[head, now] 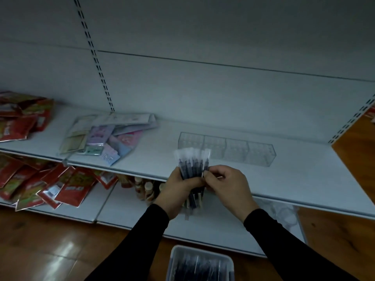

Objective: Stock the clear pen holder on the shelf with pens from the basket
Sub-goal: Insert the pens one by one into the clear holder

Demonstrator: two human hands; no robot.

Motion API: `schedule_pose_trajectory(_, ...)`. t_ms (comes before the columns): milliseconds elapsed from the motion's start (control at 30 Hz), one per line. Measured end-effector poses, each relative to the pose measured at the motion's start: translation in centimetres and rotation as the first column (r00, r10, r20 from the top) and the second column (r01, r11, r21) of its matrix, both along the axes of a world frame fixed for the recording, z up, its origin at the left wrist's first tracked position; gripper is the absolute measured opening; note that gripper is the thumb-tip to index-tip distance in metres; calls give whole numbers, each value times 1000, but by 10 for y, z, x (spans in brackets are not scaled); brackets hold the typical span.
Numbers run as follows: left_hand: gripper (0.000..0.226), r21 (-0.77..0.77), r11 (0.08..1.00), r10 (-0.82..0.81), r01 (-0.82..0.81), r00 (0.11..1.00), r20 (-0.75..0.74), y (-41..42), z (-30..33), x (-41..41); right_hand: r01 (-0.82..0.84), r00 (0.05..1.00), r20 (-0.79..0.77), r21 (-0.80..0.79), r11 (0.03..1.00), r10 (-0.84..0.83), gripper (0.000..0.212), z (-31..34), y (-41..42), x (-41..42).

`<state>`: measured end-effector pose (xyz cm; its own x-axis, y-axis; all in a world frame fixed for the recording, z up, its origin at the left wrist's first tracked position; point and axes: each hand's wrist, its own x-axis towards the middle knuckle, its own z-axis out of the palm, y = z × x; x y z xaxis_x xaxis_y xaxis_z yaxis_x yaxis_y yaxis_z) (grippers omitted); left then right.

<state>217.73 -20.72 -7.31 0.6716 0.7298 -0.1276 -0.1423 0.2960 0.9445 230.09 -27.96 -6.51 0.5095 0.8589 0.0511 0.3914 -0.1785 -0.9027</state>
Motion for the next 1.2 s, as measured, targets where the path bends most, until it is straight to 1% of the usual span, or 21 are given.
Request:
schedule_pose_trajectory(133, 32, 11, 999, 34, -34, 999, 25, 29, -11, 5, -34, 999, 17, 53, 998, 33, 12, -6, 30, 8)
schedule_pose_trajectory(233, 32, 36, 997, 65, -64, 998, -20, 47, -20, 4, 5, 999, -47, 103, 995, 0, 16, -9, 52, 17)
schedule_pose_trajectory(333, 25, 22, 984, 178, -177, 983, -43, 66, -30, 2, 51, 995, -93, 175, 983, -36, 16, -4, 70, 26)
schedule_pose_trajectory(433, 21, -14, 957, 290, -290, 957, -15, 87, -28, -1, 59, 992, -119, 236, 970, -31, 11, 11, 89, 33)
schedule_pose_trajectory(533, 16, -38, 936, 350, -349, 936, 27, 105, -21, -3, 71, 991, -130, 276, 959, -36, 12, 26, 110, 39)
schedule_pose_trajectory(667, 17, -103, 910, 407, -401, 912, 46, 117, -20, -3, 63, 997, -69, 280, 958, -45, 5, 31, 137, 45)
schedule_pose_trajectory(733, 15, -117, 906, 415, -408, 909, 43, 119, -21, -3, 68, 997, -42, 276, 959, -59, 5, 28, 148, 48)
schedule_pose_trajectory(800, 13, -126, 905, 414, -406, 909, 39, 120, -22, -4, 76, 996, 21, 258, 963, -85, 3, 23, 157, 52)
schedule_pose_trajectory(867, 12, -120, 905, 415, -408, 909, 35, 122, -24, -7, 87, 992, 69, 241, 967, -106, 8, 21, 163, 54)
schedule_pose_trajectory(933, 12, -120, 903, 419, -412, 907, 35, 125, -24, -9, 90, 989, 96, 231, 969, -115, 7, 20, 167, 55)
schedule_pose_trajectory(1033, 13, -130, 902, 419, -411, 907, 38, 127, -24, -11, 65, 985, 145, 220, 973, -98, 4, 21, 170, 54)
schedule_pose_trajectory(1200, 12, -152, 906, 406, -396, 912, 48, 126, -22, -7, 34, 967, 240, 216, 976, -87, 10, 24, 172, 52)
